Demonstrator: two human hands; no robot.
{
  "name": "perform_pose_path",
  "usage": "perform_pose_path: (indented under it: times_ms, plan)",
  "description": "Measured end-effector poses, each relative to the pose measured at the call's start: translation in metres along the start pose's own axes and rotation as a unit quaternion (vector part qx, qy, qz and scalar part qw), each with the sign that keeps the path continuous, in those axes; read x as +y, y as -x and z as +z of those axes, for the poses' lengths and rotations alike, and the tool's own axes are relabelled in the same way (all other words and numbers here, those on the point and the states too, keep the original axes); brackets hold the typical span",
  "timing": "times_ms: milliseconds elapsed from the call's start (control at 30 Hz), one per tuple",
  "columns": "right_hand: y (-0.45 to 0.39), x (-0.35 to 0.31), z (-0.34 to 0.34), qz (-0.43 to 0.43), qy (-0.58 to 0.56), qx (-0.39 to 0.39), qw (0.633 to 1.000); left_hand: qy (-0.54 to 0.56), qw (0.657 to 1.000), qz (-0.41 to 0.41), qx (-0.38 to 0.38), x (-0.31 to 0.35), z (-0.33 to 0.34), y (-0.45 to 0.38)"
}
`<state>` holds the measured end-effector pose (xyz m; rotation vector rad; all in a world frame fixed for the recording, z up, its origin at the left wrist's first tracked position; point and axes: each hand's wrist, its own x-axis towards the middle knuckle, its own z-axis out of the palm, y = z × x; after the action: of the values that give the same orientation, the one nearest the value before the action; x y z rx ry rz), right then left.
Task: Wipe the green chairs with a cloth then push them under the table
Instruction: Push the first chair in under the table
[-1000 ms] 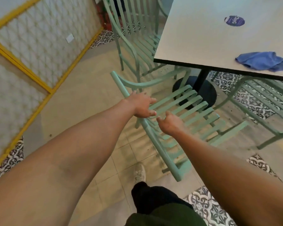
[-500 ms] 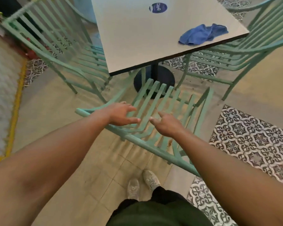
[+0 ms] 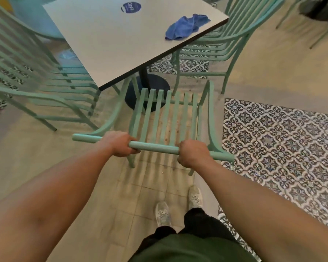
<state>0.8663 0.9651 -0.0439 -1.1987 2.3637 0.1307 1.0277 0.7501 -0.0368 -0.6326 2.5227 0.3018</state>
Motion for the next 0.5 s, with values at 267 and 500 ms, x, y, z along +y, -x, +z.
perform_pose_path:
  times_ms: [267, 500]
  plan:
    - [0.001, 0.029, 0.004, -0.034, 0.031, 0.023, 0.999, -0.007, 0.999, -0.036, 0.02, 0.034, 0.006, 0.008]
    - [0.001, 0.047, 0.0, -0.086, 0.026, -0.006, 0.996, 0.037, 0.994, -0.101, 0.014, 0.056, 0.021, 0.02]
